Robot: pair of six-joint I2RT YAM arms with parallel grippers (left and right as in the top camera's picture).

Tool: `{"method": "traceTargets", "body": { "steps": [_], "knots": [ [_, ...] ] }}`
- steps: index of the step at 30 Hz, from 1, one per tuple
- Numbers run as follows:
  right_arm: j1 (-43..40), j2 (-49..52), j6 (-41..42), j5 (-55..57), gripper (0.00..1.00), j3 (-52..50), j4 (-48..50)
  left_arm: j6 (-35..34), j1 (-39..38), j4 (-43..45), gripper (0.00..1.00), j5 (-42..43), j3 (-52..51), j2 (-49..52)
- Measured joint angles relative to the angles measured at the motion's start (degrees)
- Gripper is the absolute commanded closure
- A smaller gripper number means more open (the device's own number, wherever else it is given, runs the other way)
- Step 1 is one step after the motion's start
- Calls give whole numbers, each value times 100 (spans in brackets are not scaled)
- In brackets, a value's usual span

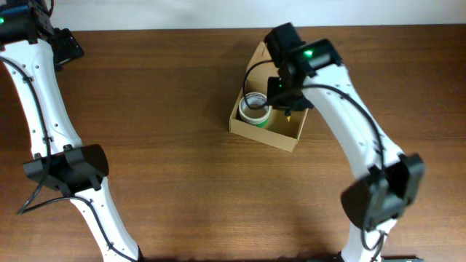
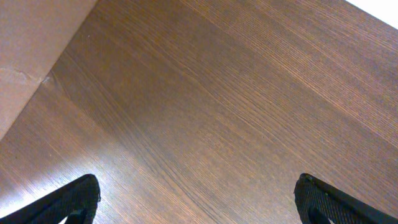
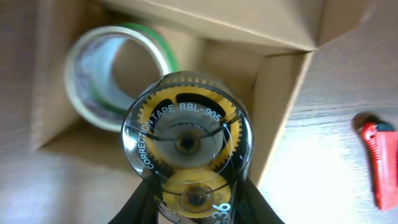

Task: Pack container
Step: 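Lift the correction tape and carry it over the box, then lower the correction tape into the box beside the tape rolls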

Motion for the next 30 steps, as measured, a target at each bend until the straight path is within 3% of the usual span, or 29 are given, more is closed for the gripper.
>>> {"method": "traceTargets", "body": {
  "steps": [7, 22, 30],
  "knots": [
    [-70, 476, 297, -24, 84, -2, -116, 0, 0, 0, 0, 2, 0, 0],
    [-348, 498, 898, -520, 83, -199, 208, 0, 0, 0, 0, 2, 0, 0],
    [-546, 498, 1158, -767, 83, -793, 577, 0, 0, 0, 0, 0, 0, 0]
  ]
}}
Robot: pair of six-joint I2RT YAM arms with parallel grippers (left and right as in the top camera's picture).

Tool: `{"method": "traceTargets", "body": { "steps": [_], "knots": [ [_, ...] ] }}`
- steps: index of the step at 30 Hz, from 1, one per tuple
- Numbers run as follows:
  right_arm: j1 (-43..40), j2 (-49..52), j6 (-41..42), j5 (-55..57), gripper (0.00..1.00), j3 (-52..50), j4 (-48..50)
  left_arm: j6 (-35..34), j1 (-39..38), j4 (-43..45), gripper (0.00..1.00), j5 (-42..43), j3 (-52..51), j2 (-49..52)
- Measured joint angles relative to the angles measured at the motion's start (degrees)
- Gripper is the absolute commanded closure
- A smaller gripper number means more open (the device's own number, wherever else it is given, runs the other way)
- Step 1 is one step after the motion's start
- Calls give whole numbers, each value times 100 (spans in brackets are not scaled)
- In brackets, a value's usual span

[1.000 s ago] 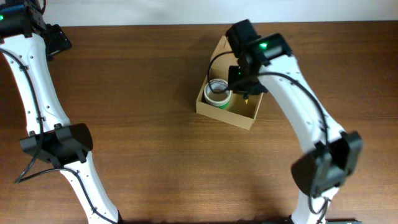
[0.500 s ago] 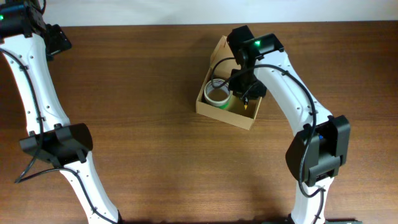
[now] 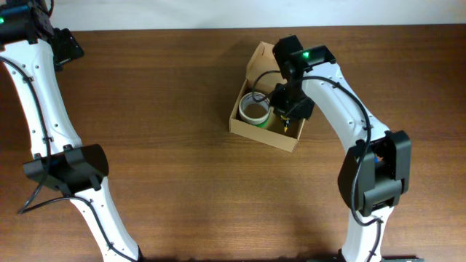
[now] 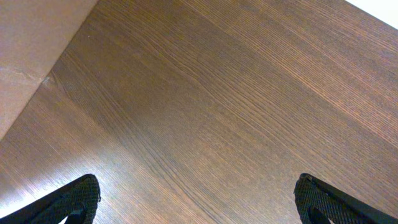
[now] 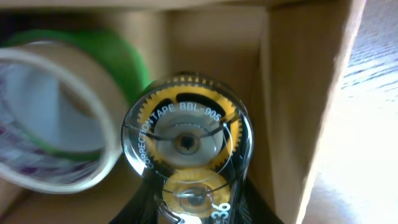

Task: Pack container
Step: 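Lower the correction tape into the box beside the tape rolls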

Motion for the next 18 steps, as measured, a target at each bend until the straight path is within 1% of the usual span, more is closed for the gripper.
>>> {"method": "traceTargets", "body": {
  "steps": [6, 14, 15, 17, 18],
  "knots": [
    [-208, 0, 37, -146, 83, -540, 310, 2, 0, 0, 0, 0, 0, 0],
    [-216, 0, 42, -208, 83, -918, 699, 2, 0, 0, 0, 0, 0, 0],
    [-214, 0, 39, -210, 82, -957, 734, 2, 0, 0, 0, 2, 0, 0],
    [-214, 0, 37, -210, 74, -1027, 793, 0, 0, 0, 0, 2, 0, 0],
    [-214, 0, 37, -210, 73, -1040, 811, 2, 0, 0, 0, 2, 0, 0]
  ]
}}
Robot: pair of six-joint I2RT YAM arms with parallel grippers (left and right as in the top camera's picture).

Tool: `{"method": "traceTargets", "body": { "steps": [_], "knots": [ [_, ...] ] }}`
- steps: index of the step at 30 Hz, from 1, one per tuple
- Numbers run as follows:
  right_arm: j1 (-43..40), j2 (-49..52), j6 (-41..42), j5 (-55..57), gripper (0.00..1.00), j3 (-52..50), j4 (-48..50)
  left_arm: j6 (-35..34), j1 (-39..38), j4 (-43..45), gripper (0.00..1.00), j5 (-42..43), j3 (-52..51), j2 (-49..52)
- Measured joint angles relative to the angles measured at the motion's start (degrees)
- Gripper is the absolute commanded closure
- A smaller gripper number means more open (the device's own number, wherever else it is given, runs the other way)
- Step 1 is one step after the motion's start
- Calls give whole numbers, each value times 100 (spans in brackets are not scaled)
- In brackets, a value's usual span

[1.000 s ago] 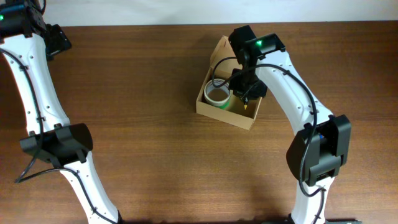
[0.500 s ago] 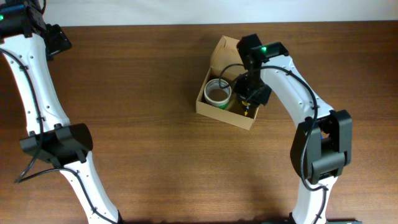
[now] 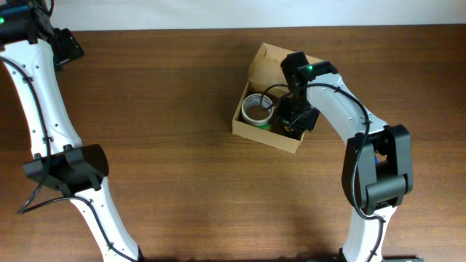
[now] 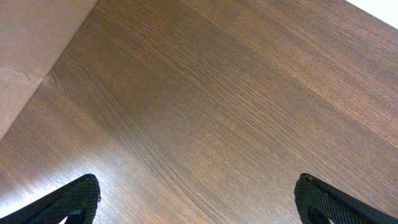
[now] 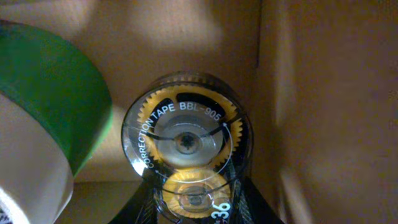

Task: Pack container
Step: 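Lower the correction tape into the box beside the tape rolls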

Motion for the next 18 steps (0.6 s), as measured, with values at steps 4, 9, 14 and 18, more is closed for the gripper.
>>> {"method": "traceTargets", "body": {
  "steps": [4, 9, 14, 18],
  "knots": [
    [-2, 0, -9, 0, 73, -17, 131, 0, 0, 0, 0, -2, 0, 0],
    [-2, 0, -240, 2, 72, -20, 452, -2, 0, 0, 0, 0, 0, 0],
    [-2, 0, -568, 92, 62, 131, 317, -2, 0, 0, 0, -2, 0, 0],
    [0, 0, -667, 179, 62, 310, 66, -2, 0, 0, 0, 0, 0, 0]
  ]
}}
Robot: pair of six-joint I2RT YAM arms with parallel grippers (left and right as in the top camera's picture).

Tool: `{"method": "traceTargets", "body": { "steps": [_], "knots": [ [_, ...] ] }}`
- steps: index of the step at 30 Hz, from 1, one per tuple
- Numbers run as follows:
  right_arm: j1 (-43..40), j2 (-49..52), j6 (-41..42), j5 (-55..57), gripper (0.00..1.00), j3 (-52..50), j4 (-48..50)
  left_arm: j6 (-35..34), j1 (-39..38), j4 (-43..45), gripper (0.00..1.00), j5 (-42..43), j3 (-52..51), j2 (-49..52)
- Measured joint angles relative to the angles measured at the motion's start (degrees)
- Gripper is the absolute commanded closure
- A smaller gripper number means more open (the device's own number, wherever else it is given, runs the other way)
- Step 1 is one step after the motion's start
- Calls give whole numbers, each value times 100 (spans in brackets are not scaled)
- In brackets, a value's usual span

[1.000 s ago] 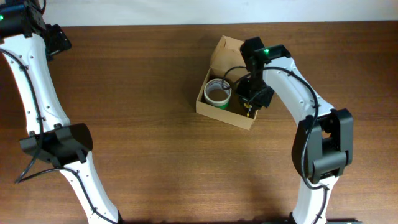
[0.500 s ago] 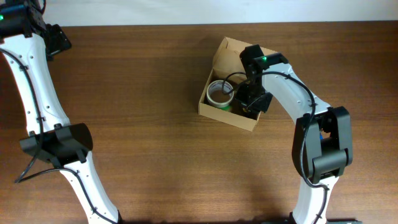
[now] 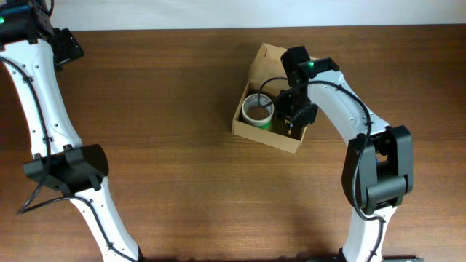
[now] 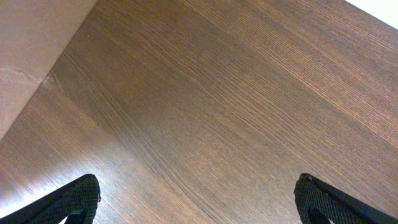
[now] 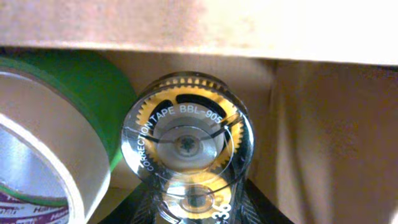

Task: Pack container
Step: 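Lower the correction tape into the box beside the tape rolls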

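A small open cardboard box (image 3: 271,138) stands on the brown table, right of centre. Inside its left half lies a green-edged tape roll (image 3: 257,110), also the tape roll (image 5: 56,137) in the right wrist view. My right gripper (image 3: 293,120) reaches down into the box's right half, shut on a clear correction tape dispenser (image 5: 188,143) with yellow gears. The dispenser sits beside the roll, close to the box's right wall (image 5: 336,143). My left gripper (image 4: 198,202) is open over bare wood at the table's far left corner.
A box flap (image 3: 263,62) stands open at the far side of the box. The left arm (image 3: 36,94) runs down the table's left side. A pale brown surface (image 4: 31,43) lies beyond the table edge in the left wrist view.
My right gripper, still shut on the dispenser, has shifted slightly inside the box; more of the tape roll and a box edge now show. The left arm has not moved.
My right gripper held the dispenser above the box, a red object on the table at its right. Then it was lower, at the box's right half. Then it was deep inside beside the roll, where it remains, still gripped. The left gripper stayed open.
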Motion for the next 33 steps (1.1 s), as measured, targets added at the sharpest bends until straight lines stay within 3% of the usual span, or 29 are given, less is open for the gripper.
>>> {"method": "traceTargets", "body": {
  "steps": [33],
  "knots": [
    [-2, 0, 221, 278, 61, -369, 149, 0, 0, 0, 0, 0, 0, 0]
  ]
}}
